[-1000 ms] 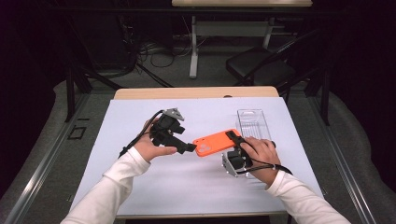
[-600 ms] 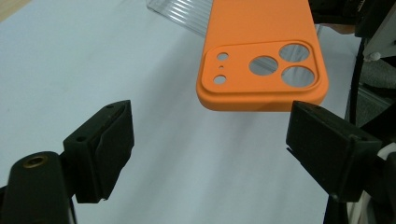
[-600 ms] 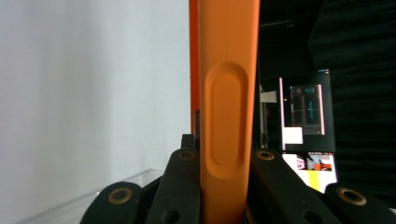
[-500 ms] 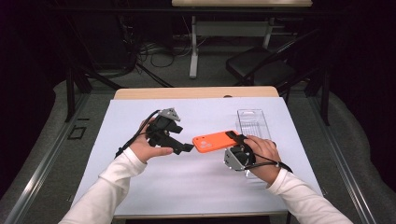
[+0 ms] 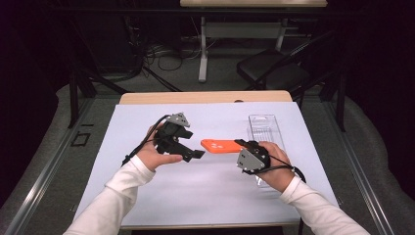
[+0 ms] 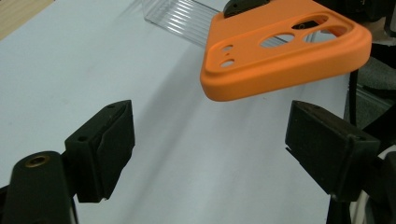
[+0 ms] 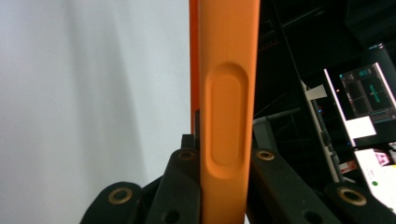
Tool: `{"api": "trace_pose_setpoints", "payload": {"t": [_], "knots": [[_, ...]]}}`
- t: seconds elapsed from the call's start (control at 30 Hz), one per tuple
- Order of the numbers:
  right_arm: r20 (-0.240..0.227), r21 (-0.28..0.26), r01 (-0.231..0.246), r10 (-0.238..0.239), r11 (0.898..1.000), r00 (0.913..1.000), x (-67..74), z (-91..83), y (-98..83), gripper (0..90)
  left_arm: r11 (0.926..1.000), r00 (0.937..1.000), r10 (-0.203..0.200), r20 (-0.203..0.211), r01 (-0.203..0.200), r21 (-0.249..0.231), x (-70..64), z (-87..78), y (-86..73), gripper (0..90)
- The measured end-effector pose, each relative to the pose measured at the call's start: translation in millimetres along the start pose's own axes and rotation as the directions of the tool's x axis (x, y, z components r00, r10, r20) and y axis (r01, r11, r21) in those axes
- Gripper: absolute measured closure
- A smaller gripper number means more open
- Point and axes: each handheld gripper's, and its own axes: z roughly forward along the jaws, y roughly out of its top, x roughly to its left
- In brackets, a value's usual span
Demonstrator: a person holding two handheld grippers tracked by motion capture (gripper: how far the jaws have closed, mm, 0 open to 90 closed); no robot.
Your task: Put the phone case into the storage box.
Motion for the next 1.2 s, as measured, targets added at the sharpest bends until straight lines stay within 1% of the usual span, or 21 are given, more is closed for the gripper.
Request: {"api": "trace_pose_setpoints", "payload": {"t": [0.03, 0.07, 0.1, 0.17, 0.23, 0.33, 0.4, 0.47, 0.5, 0.53, 0.57, 0.73, 0.8, 1.0, 1.03, 1.07, 1.13, 1.2], "knots": [[-0.009, -0.006, -0.018, 0.018, 1.0, 0.9998, -0.7, -0.1, -0.1, 87.2, 1.0, 1.0, 0.003, 0.0, -0.003, -0.001, -0.3, 0.5, 0.6, 16.0], [-0.018, -0.011, -0.057, 0.057, 0.998, 0.9982, -0.2, -0.3, -0.2, 87.2, 1.0, 1.0, 0.008, 0.002, -0.008, 0.0, -0.3, 0.5, 1.3, 16.3], [-0.023, -0.022, -0.063, 0.063, 0.998, 0.9978, -1.7, -0.2, 0.0, 87.2, 0.9999, 0.9999, 0.01, 0.003, -0.01, -0.003, -0.4, 0.6, 2.0, 16.5], [-0.047, -0.04, -0.103, 0.101, 0.994, 0.9938, -3.6, -0.4, -0.2, 87.2, 0.9998, 0.9999, 0.012, 0.0, -0.012, -0.013, -0.6, 0.5, 3.4, 16.7], [-0.07, -0.063, -0.148, 0.144, 0.987, 0.9871, -5.1, 0.1, -0.3, 87.2, 0.9997, 0.9999, 0.013, 0.002, -0.013, -0.023, -1.0, 0.4, 4.5, 17.4], [-0.108, -0.088, -0.213, 0.204, 0.973, 0.9731, -7.1, 0.8, -0.5, 87.2, 0.9993, 0.9999, 0.013, 0.006, -0.012, -0.035, -1.0, 0.4, 5.5, 18.6], [-0.133, -0.103, -0.247, 0.233, 0.963, 0.9633, -8.1, 1.2, -0.1, 87.2, 0.9992, 0.9999, 0.006, 0.014, -0.005, -0.039, -1.0, 0.8, 6.1, 20.2], [-0.149, -0.115, -0.272, 0.254, 0.955, 0.9555, -8.7, 1.7, 0.4, 87.1, 0.9993, 0.9998, 0.005, 0.02, -0.005, -0.037, -0.8, 1.0, 6.8, 20.6], [-0.154, -0.118, -0.28, 0.261, 0.953, 0.9529, -8.9, 1.9, 0.4, 87.2, 0.9993, 0.9998, 0.01, 0.02, -0.009, -0.037, -0.2, 1.0, 7.1, 21.4], [-0.156, -0.12, -0.285, 0.266, 0.951, 0.9513, -8.9, 2.3, 0.4, 87.2, 0.999, 0.9998, 0.006, 0.02, -0.005, -0.045, -0.1, 1.5, 7.1, 22.0], [-0.158, -0.124, -0.288, 0.268, 0.949, 0.9503, -8.8, 2.8, 0.3, 87.2, 0.9987, 0.9998, -0.001, 0.021, 0.002, -0.051, -0.2, 1.5, 7.1, 22.3], [-0.169, -0.13, -0.306, 0.283, 0.943, 0.9441, -8.7, 5.1, -0.3, 87.2, 0.997, 0.9999, 0.01, 0.011, -0.009, -0.077, 0.3, 0.3, 7.8, 24.4], [-0.174, -0.132, -0.311, 0.287, 0.941, 0.9419, -8.1, 5.8, -0.1, 87.2, 0.9966, 1.0, 0.005, 0.006, -0.005, -0.082, 0.1, -0.4, 8.0, 25.8], [-0.175, -0.136, -0.31, 0.285, 0.941, 0.9426, -7.4, 7.0, 0.7, 87.2, 0.9956, 0.9995, 0.011, -0.03, -0.014, -0.092, -1.9, -1.4, 7.2, 38.7], [-0.175, -0.136, -0.31, 0.286, 0.941, 0.9423, -7.3, 7.1, 0.7, 87.1, 0.9954, 0.9995, 0.01, -0.031, -0.013, -0.095, -2.0, -2.1, 6.9, 42.9], [-0.174, -0.135, -0.31, 0.285, 0.941, 0.9424, -7.2, 7.1, 0.8, 87.1, 0.9943, 0.9994, 0.005, -0.035, -0.009, -0.106, -2.2, -2.0, 6.5, 45.1], [-0.174, -0.136, -0.313, 0.288, 0.94, 0.9417, -6.9, 7.4, 0.7, 87.1, 0.9941, 0.9992, -0.003, -0.039, -0.002, -0.108, -2.2, -2.0, 5.9, 47.3], [-0.174, -0.136, -0.315, 0.29, 0.939, 0.941, -6.5, 7.7, 0.7, 87.1, 0.9937, 0.9994, -0.002, -0.034, -0.002, -0.112, -2.4, -2.0, 5.3, 50.6]]}}
